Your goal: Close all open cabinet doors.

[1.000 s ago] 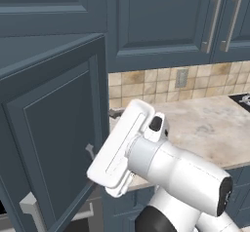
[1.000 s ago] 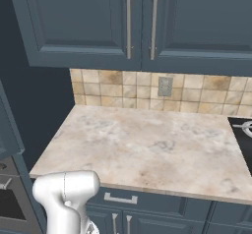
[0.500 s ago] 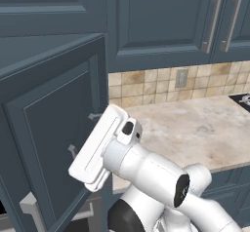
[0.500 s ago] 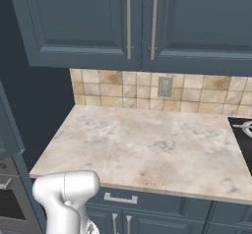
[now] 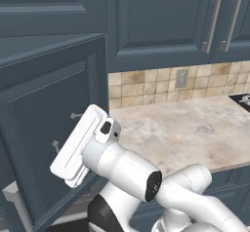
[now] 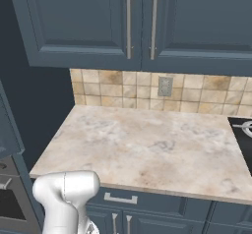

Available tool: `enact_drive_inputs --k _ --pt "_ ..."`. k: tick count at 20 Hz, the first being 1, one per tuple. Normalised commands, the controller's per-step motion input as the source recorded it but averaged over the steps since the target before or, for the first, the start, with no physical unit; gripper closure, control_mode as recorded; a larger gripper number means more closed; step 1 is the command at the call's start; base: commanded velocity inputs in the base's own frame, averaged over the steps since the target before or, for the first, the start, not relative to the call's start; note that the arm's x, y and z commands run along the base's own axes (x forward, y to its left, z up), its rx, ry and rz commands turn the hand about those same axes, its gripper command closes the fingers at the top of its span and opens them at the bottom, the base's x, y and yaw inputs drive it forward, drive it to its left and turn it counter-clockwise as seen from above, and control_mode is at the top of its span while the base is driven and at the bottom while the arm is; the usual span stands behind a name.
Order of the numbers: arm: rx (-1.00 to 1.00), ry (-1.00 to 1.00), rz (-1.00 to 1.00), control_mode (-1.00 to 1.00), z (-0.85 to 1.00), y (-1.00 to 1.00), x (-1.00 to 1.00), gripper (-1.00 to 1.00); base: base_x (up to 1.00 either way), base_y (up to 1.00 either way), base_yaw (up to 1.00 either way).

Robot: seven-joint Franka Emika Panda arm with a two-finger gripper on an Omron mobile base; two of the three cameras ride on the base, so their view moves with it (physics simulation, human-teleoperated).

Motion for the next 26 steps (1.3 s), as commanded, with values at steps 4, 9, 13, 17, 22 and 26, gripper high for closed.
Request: enact_drive_inputs --k 4,9,13,17,22,26 --pt "0.00 0.00 -0.01 -1.00 0.00 0.40 0.16 -1.00 0.00 0.00 0.00" --pt "0.00 0.00 -0.01 -1.00 0.00 0.24 0.11 -1.00 0.00 0.00 0.00" --pt "0.00 0.00 -0.03 -1.00 0.00 0.24 0.18 -1.00 0.00 0.00 0.00" --pt "0.00 0.00 -0.05 -1.00 0.00 0.20 0.11 -1.00 0.00 0.00 0.00" --pt "0.00 0.00 -0.07 -1.00 0.00 0.18 0.03 -1.00 0.00 0.00 0.00" --pt "0.00 0.00 -0.11 -1.00 0.00 0.14 0.00 -1.00 0.00 0.00 0.00"
